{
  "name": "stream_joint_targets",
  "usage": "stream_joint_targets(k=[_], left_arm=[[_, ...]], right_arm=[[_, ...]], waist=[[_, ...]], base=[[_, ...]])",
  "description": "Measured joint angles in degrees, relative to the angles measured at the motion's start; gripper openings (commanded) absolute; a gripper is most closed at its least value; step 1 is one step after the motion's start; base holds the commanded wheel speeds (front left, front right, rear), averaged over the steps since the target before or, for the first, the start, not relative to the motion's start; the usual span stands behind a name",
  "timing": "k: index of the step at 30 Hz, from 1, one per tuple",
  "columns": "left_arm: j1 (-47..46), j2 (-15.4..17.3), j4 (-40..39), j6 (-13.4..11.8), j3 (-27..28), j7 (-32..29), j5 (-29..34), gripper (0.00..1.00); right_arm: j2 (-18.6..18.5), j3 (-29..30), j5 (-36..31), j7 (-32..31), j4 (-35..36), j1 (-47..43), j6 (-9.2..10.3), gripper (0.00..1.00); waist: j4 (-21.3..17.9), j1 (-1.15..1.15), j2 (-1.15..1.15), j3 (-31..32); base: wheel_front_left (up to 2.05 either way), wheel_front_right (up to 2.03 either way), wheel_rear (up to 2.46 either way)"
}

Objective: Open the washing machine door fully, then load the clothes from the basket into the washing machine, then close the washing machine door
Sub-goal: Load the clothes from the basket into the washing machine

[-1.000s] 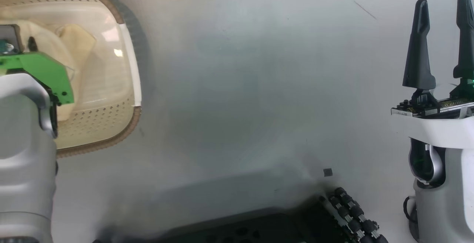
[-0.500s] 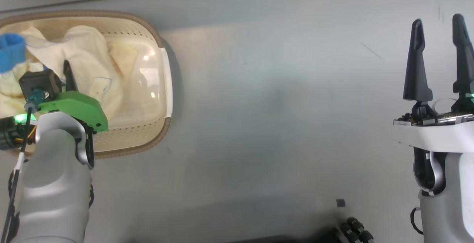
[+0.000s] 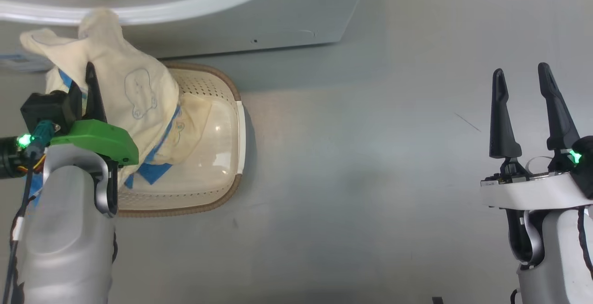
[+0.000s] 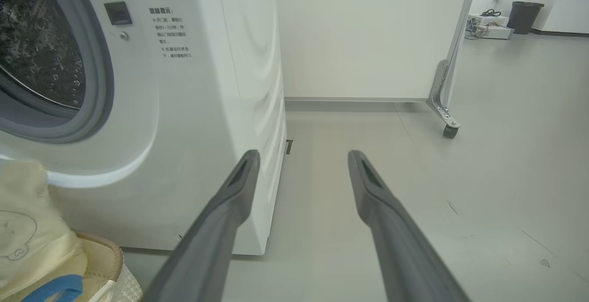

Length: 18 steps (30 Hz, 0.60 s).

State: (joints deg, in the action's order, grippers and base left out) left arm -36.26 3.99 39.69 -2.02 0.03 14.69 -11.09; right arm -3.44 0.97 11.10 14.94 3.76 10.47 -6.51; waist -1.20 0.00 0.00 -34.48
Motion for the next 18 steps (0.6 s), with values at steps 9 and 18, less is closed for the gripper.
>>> stream_joint_targets(k=[9,18], left_arm=[[7.99,0.10,-9.81,1.32,0.27,0.00,1.47,0.00],[16.77,0.40,-16.16,2.16,0.45,0.00,2.31,0.00]], right_arm=[[0.18,-0.64,-0.07,0.00,-1.16,-3.66,-0.15,1.00],[0.41,-1.46,-0.04,0.00,-2.74,-7.70,-0.45,1.00]], waist=[[1.30,0.00,0.00,7.48],[1.88,0.00,0.00,14.98]], base=[[0.00,0.00,0.00],[0.00,0.00,0.00]])
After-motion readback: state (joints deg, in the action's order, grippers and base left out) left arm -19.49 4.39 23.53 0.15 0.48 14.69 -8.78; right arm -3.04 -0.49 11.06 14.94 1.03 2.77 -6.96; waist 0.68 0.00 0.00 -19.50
